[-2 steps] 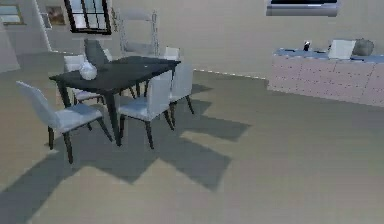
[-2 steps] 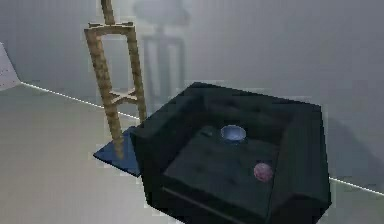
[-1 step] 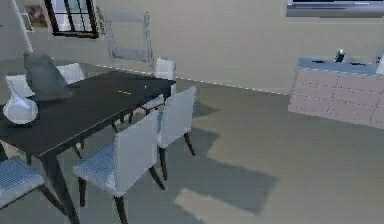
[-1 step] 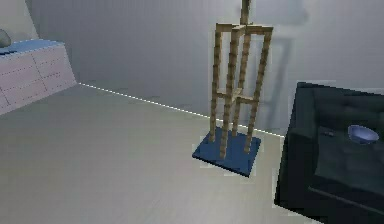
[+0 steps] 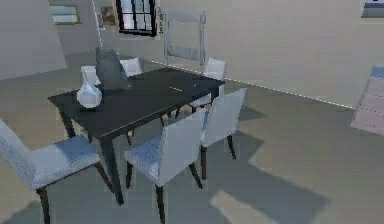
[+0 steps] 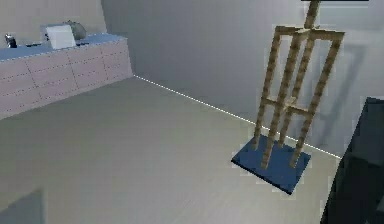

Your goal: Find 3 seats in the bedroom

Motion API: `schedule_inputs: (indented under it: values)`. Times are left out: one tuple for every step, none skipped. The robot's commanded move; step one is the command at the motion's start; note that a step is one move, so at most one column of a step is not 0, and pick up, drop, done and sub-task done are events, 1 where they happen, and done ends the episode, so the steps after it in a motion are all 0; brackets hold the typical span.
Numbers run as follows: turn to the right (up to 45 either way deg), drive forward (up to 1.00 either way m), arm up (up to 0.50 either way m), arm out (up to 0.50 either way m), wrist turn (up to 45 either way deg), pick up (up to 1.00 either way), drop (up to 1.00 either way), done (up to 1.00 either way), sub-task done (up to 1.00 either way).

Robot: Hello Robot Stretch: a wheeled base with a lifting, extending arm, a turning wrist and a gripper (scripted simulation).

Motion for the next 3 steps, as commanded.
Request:
schedule_inputs:
  values:
    - [0.0,0.20,0.00,0.00,0.0,0.00,0.00,0.00,0.00]
    - [-9.0,0.00,0.00,0.00,0.0,0.00,0.00,0.00,0.00]
    - [0.0,0.00,0.00,0.00,0.0,0.00,0.00,0.00,1.00]
